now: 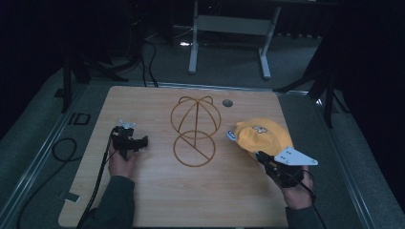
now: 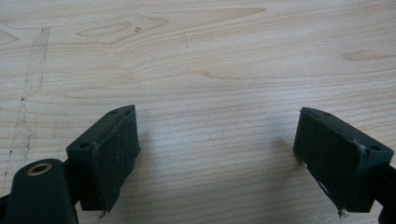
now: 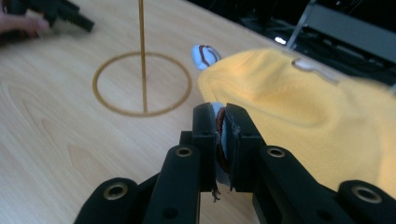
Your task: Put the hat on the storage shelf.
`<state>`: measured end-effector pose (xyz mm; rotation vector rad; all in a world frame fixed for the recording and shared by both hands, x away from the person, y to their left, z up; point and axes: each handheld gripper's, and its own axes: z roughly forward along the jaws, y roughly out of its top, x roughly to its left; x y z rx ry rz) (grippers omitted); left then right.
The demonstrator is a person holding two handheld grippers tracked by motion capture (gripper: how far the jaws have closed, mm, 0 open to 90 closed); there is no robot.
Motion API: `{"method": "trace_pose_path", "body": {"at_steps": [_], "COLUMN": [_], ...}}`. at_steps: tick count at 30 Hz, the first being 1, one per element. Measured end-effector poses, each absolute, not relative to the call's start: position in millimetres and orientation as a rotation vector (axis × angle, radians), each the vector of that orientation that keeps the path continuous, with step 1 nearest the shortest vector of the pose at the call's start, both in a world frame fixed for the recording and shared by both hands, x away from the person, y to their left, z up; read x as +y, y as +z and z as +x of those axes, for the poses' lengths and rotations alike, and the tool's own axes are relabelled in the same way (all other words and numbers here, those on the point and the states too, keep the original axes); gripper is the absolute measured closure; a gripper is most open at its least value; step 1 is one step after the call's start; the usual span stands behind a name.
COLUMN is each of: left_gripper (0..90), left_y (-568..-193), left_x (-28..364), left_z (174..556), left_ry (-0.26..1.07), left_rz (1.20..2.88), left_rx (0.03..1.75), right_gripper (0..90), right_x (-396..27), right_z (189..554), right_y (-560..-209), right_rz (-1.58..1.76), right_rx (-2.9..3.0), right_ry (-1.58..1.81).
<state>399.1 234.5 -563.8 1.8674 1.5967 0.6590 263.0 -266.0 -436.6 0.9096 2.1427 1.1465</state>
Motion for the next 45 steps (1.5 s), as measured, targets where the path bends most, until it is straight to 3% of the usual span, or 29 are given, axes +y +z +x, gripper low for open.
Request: {"method": "trace_pose_path", "body": {"at_steps": [11,16,21,45], "left_gripper": [14.4,14.4,14.4,14.4], "left_y": [-564,-564,-564,-564], "left_x": [235,235,235,235], "left_z": [399,399,399,399], "left_ry": [0.659,0.659,0.659,0.659], "left_rz": [1.867,1.867,1.868,1.867], "left_rx": [1.597,1.597,1.597,1.596], "right_gripper": [81.9,71.2,67.2,65.1], "right_x": [-290,-302,-304,-285], "right_z": [261,263,269,309], "right_y": [-424,-436,-433,-421], "right_rz": [0.961,1.008,1.017,0.929], "right_rx": [2.112,2.178,2.216,2.456], "right_ry": [1.158,1.108,1.077,0.923]}}
